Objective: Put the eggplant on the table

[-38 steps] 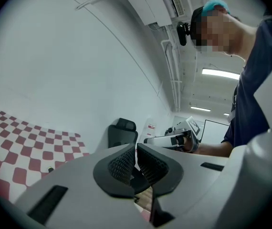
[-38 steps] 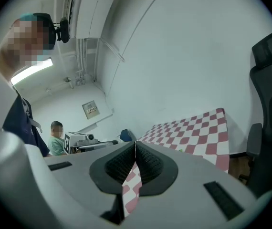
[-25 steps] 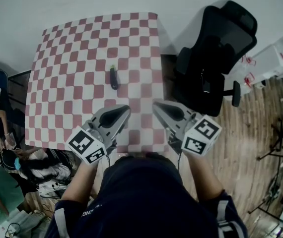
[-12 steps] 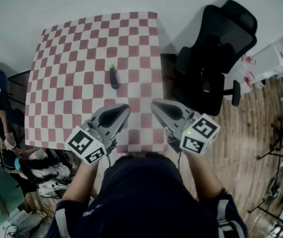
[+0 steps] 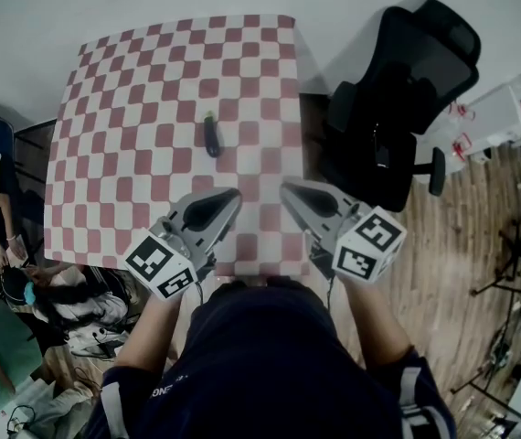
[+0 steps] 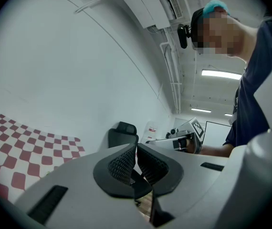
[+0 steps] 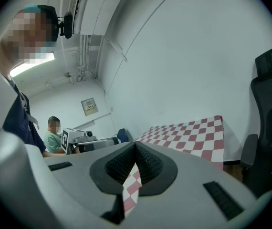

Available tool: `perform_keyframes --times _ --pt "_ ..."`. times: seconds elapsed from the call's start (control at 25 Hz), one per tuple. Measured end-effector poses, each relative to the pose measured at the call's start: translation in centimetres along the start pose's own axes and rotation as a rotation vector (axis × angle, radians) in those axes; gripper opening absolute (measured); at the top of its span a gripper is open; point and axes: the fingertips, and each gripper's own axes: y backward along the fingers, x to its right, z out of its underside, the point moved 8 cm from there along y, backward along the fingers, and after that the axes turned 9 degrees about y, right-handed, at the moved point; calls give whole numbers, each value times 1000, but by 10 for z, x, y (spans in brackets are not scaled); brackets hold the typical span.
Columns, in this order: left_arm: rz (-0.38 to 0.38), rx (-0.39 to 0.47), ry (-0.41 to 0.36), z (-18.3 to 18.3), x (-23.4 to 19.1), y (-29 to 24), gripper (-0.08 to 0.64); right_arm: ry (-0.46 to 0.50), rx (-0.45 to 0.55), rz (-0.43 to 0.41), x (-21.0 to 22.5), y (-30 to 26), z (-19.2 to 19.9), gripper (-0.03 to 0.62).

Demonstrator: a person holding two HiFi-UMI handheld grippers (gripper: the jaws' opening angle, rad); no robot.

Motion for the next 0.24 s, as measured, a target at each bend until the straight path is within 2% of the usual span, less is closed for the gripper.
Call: perform_keyframes --times 0.24 --pt "-2 -5 5 1 -2 -3 35 3 -6 0 4 -2 0 15"
